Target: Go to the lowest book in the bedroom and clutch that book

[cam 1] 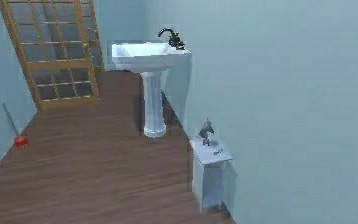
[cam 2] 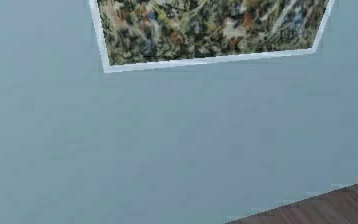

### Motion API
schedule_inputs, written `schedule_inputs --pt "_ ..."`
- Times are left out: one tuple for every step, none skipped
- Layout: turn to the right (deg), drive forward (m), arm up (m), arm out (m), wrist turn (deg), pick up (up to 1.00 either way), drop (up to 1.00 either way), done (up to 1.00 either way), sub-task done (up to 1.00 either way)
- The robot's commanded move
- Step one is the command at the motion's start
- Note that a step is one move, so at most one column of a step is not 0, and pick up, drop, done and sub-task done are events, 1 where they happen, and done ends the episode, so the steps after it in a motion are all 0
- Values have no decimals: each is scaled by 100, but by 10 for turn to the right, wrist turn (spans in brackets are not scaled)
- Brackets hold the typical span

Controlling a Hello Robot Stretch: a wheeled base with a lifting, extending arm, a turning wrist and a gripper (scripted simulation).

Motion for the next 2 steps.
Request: schedule_inputs --pt "-240 0 0 0 0 0 0 0 0" --pt "-30 0 0 0 0 0 0 0 0"
